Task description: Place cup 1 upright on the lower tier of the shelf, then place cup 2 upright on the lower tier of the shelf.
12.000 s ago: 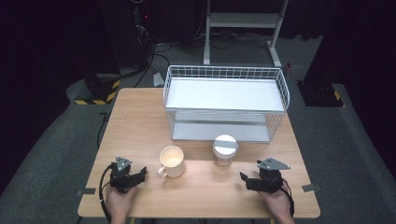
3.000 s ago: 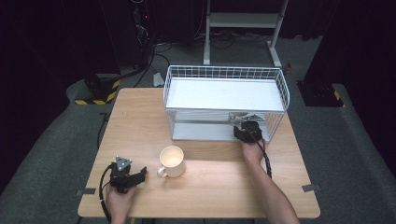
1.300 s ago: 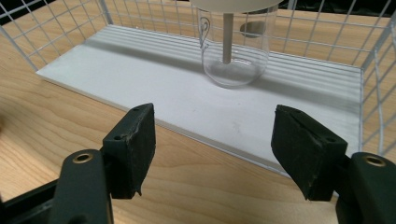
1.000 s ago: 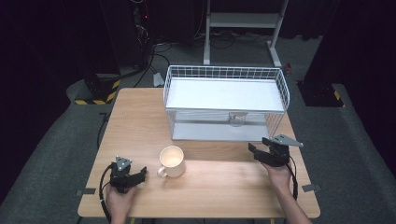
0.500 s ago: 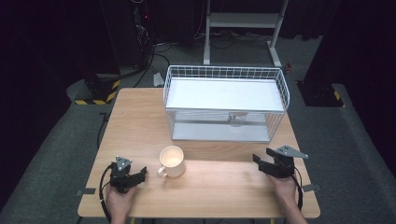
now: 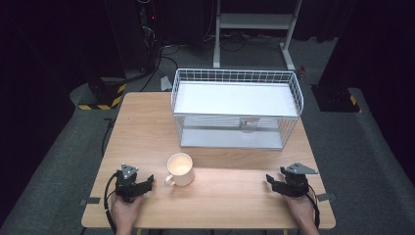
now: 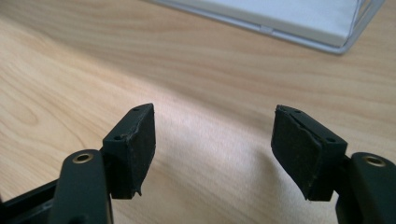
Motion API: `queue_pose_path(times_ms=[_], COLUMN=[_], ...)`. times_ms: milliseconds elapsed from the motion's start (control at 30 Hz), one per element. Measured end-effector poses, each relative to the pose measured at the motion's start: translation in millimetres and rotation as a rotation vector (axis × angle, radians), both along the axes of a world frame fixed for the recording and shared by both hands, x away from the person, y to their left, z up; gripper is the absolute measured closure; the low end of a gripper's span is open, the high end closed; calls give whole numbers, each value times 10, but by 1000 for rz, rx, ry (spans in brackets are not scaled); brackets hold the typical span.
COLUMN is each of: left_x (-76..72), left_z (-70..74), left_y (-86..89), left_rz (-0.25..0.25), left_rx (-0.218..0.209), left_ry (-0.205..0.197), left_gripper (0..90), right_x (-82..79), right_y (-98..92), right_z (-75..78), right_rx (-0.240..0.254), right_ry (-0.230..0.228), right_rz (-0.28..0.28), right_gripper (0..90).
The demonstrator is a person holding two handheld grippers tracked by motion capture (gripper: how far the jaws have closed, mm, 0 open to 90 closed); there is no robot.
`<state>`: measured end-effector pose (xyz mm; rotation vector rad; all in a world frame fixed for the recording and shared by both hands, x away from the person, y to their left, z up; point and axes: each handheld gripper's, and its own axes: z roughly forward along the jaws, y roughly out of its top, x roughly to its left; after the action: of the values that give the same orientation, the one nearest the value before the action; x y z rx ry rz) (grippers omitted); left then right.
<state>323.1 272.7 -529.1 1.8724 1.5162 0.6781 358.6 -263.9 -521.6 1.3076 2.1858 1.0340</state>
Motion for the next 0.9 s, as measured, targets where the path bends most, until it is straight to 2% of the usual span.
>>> queue_pose_path(times_ms=[267, 467, 600, 733, 900], left_x=[19, 41, 35, 3, -60], left_z=[-2, -2, 17, 76, 160], left_y=[-4, -16, -19, -50, -73], left_rz=[-12, -22, -20, -43, -70], left_rx=[-4, -1, -35, -59, -65], left_ry=[3, 11, 19, 13, -10], left_gripper=[199, 157, 144, 131, 118], right_x=[2, 12, 20, 21, 19], right_y=[20, 31, 46, 46, 47], right_z=[-15, -19, -20, -20, -19], right_rx=[-73, -77, -81, -81, -80], right_ry=[18, 18, 15, 14, 17], right_rz=[15, 12, 10, 11, 9], right_gripper=[290, 271, 262, 262, 262])
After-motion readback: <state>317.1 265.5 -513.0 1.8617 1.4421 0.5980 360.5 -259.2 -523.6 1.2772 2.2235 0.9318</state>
